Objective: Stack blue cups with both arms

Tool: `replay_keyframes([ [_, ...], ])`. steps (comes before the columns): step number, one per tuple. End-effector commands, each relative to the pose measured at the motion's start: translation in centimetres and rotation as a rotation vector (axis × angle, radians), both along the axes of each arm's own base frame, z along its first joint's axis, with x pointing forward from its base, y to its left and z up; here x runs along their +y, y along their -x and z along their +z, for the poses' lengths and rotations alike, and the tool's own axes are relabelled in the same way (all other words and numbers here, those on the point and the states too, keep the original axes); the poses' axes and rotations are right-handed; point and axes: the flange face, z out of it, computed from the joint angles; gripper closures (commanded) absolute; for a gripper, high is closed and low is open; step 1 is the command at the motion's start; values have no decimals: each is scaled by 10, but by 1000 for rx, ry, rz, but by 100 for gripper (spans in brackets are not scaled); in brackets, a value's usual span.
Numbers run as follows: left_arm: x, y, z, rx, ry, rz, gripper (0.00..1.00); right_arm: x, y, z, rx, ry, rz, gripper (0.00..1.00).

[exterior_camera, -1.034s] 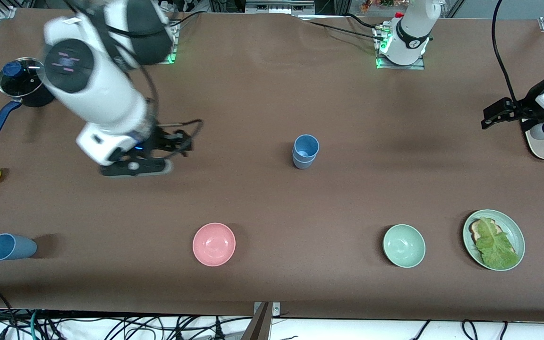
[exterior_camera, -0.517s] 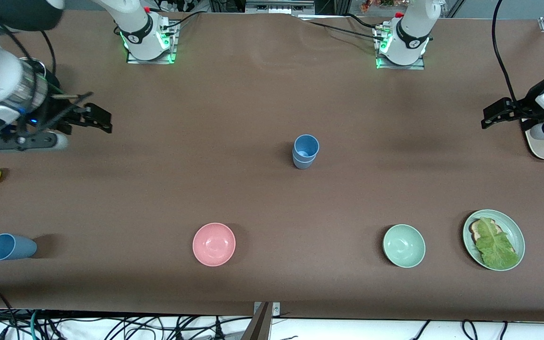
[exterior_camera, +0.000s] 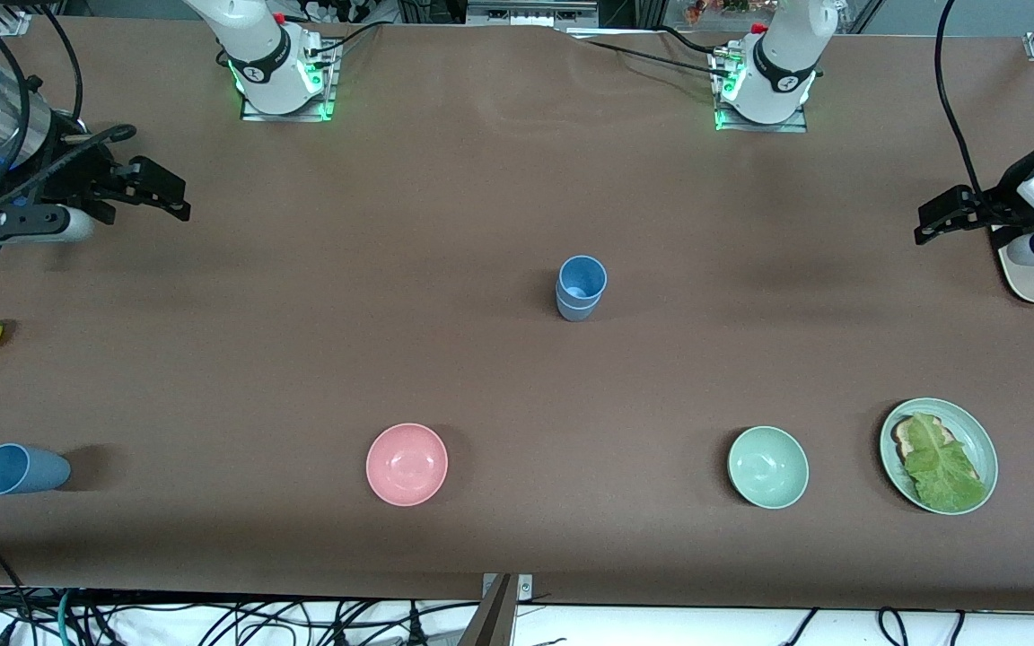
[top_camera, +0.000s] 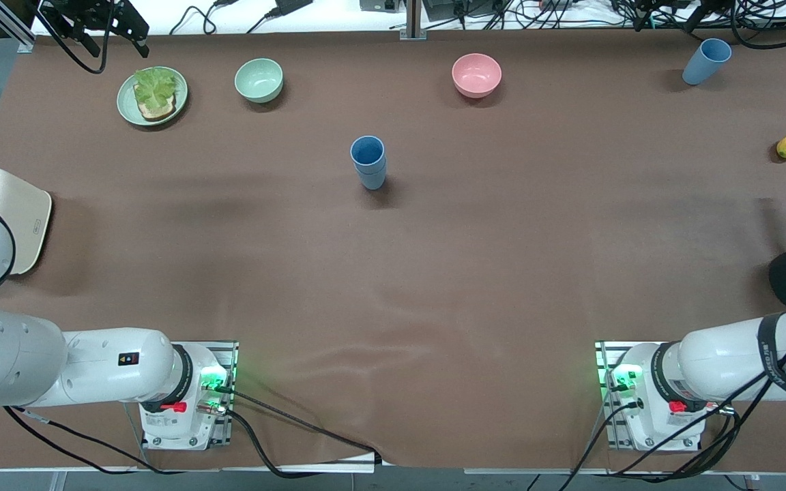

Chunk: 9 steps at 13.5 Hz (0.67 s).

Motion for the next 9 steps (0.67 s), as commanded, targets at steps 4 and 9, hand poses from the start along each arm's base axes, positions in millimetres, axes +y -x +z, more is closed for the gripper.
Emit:
replay_keyframes([
  [4,-7,-2,4,8,-10,-32,0,-17,5,8,-31,50,66,0],
  [9,-4,-2,4,7,-12,-29,0,-19,2,5,-26,45,54,0],
])
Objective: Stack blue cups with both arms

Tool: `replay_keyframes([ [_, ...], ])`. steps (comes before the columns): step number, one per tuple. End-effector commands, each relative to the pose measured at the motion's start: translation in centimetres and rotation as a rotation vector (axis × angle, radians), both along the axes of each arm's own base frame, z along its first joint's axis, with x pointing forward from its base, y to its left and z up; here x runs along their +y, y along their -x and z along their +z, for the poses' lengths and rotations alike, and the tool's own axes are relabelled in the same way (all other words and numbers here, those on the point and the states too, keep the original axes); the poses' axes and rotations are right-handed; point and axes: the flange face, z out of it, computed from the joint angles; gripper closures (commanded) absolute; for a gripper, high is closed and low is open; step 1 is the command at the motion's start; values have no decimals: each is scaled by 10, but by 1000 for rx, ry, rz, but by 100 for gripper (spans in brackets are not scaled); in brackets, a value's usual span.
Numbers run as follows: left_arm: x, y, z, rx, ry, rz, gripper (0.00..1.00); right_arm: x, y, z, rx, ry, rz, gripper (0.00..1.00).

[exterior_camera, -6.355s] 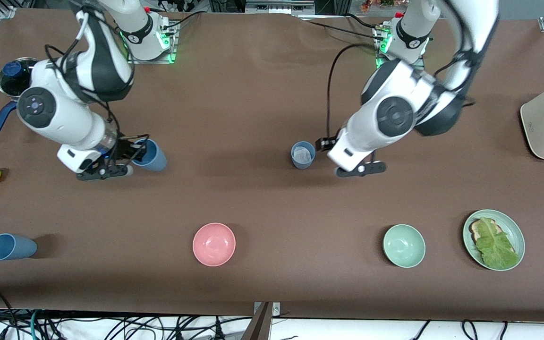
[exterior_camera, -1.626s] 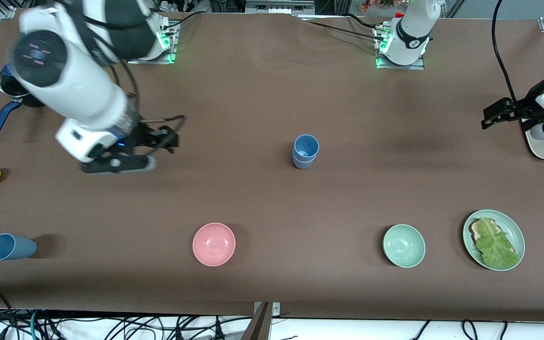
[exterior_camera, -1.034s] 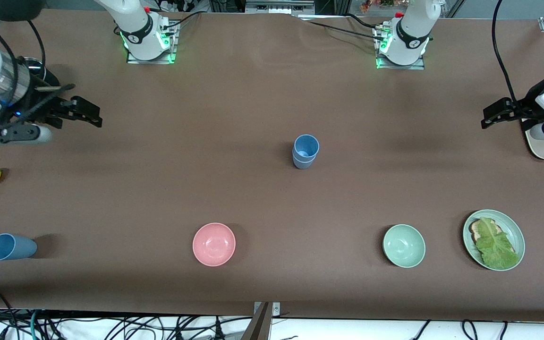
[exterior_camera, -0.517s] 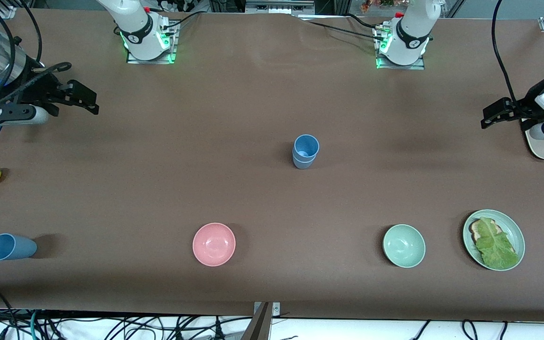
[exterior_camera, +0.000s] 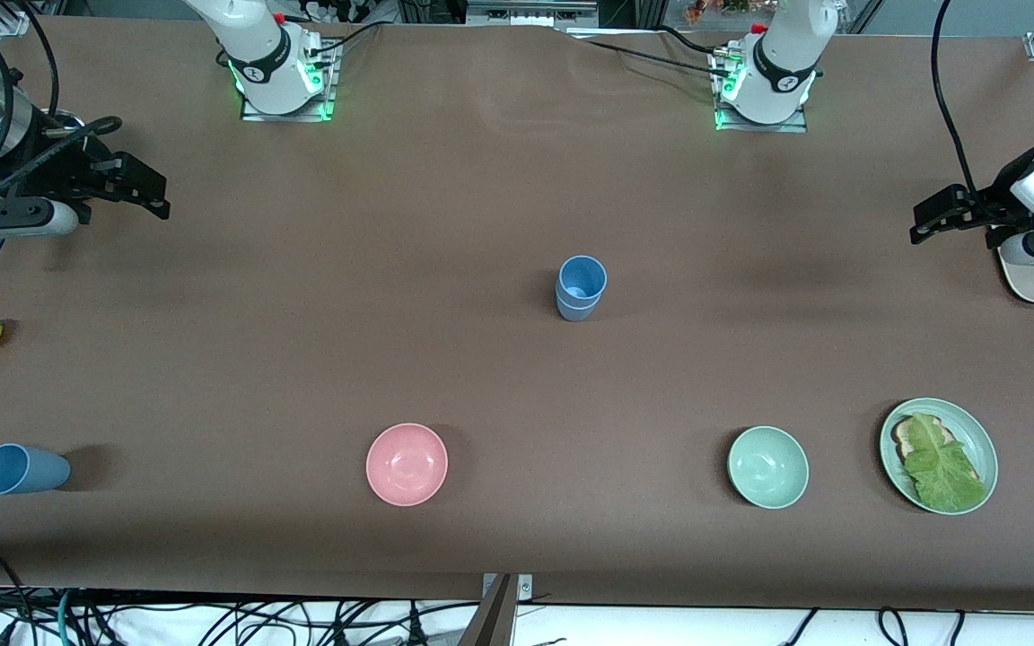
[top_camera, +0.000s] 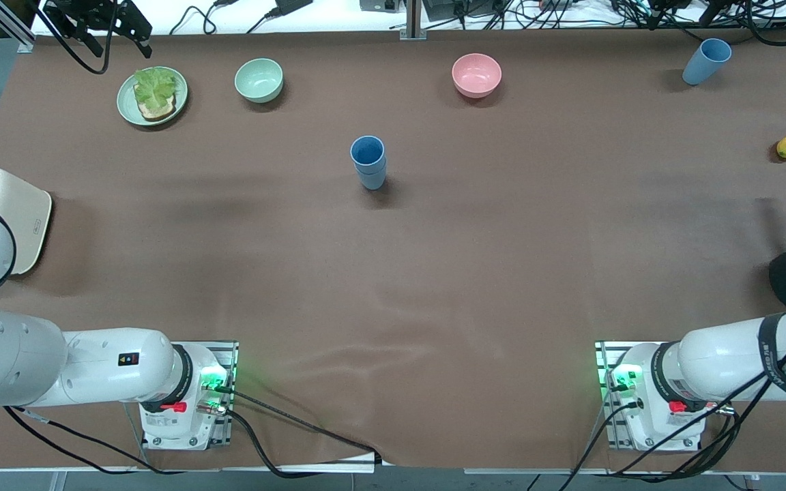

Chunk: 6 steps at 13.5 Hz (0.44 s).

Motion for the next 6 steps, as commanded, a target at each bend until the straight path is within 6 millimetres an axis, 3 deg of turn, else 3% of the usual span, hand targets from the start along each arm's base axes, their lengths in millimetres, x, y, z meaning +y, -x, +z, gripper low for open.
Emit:
replay_keyframes([
  [1,-1,-2,4,6,-10,-25,0,-4,3,2,-7,3,10,0],
  [6,-5,-3,4,6,-7,-29,0,-3,4,3,-7,4,17,0],
])
